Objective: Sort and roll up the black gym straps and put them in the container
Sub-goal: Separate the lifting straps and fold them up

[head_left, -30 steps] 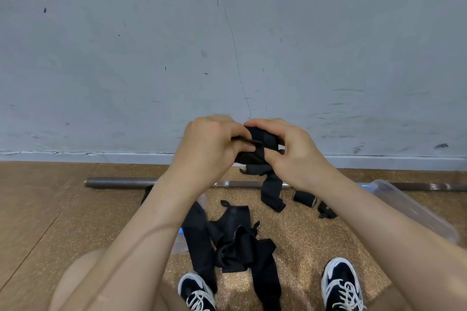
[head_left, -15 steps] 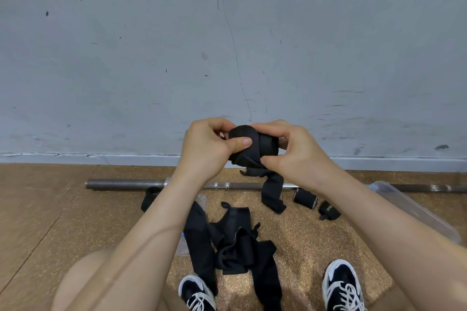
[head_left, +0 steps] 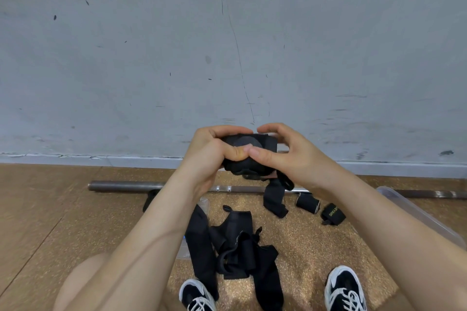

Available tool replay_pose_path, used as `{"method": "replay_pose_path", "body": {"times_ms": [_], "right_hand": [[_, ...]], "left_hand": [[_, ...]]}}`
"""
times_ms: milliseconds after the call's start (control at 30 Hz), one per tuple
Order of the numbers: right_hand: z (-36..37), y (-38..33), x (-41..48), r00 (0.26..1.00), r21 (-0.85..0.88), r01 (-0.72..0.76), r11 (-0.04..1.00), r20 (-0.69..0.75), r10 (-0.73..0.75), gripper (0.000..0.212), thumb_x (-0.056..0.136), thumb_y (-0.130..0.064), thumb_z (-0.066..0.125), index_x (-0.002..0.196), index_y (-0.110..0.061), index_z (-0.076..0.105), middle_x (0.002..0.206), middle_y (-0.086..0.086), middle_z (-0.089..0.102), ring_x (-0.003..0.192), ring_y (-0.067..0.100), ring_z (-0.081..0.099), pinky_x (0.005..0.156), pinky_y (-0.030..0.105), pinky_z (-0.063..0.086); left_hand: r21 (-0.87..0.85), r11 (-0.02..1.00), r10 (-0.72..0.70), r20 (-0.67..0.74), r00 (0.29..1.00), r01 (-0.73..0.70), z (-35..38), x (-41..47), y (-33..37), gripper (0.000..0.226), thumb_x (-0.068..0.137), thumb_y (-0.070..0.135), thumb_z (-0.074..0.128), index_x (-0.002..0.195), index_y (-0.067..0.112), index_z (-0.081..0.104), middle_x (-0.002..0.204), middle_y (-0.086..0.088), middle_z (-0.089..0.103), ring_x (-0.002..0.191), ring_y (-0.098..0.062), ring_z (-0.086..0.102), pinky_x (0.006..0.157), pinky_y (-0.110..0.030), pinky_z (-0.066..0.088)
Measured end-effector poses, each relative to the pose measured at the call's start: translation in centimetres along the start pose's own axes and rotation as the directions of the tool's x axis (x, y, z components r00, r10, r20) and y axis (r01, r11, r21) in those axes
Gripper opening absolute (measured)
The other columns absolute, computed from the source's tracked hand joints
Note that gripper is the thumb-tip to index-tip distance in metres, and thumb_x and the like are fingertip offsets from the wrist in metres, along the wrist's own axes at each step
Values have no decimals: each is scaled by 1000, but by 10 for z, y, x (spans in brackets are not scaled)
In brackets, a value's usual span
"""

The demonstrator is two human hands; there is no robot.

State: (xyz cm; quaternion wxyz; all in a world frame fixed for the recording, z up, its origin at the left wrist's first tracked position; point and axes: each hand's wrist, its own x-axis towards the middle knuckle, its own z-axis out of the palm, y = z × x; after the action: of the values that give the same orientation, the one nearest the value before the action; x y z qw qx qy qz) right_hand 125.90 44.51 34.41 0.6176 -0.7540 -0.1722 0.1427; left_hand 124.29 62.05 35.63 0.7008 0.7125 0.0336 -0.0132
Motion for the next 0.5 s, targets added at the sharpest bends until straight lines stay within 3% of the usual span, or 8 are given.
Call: {"method": "replay_pose_path", "body": {"times_ms": [133,200,267,367,433,500], "right_hand": [[-8,-6,-2,999,27,16,1000,43,-17,40,77,-21,82,114,-23,67,103,1,71,90,21,74,76,47,62],[-7,-6,-1,999,9,53,999,7,-53,46,76,-14,84,118,-21,67,108,5,71,90,29,74,77,52,61],[-5,-4,0,998,16,59,998,-29,-58,47,75,-11,85,117,-20,67,108,8,70,88,36,73,78,56,60],[-4,-5,0,993,16,84,996,-85,-82,46,72,-6,86,112,-21,69,107,7,70,89,32,73,80,55,60],[-3,-6,0,991,-11,96,995,-95,-97,47,70,-4,87,109,-25,69,106,3,70,89,24,73,80,49,61],[3,-7,-2,987,-74,113,991,-109,-121,49,69,-6,87,109,-28,67,104,0,69,87,21,72,80,46,61]], "left_hand": [[-37,996,86,26,996,-85,-2,1,0,22,69,3,73,86,15,79,89,-10,75,86,-22,71,73,-31,56],[-76,990,119,23,993,-117,-1,1,-2,14,80,19,67,88,14,78,92,-10,75,86,-22,70,71,-30,57],[36,987,155,24,988,-156,3,2,-5,24,87,36,61,96,18,73,96,-3,74,87,-15,70,70,-27,56],[214,964,151,60,987,-161,9,0,-6,50,74,64,54,105,26,64,94,11,70,86,-5,68,70,-24,55],[328,928,191,-18,981,-175,14,2,-9,46,79,67,51,99,28,63,87,12,69,80,-3,67,67,-23,53],[396,895,283,-153,947,-203,20,5,-14,24,95,49,55,85,30,65,76,15,67,71,0,62,62,-20,46]]}}
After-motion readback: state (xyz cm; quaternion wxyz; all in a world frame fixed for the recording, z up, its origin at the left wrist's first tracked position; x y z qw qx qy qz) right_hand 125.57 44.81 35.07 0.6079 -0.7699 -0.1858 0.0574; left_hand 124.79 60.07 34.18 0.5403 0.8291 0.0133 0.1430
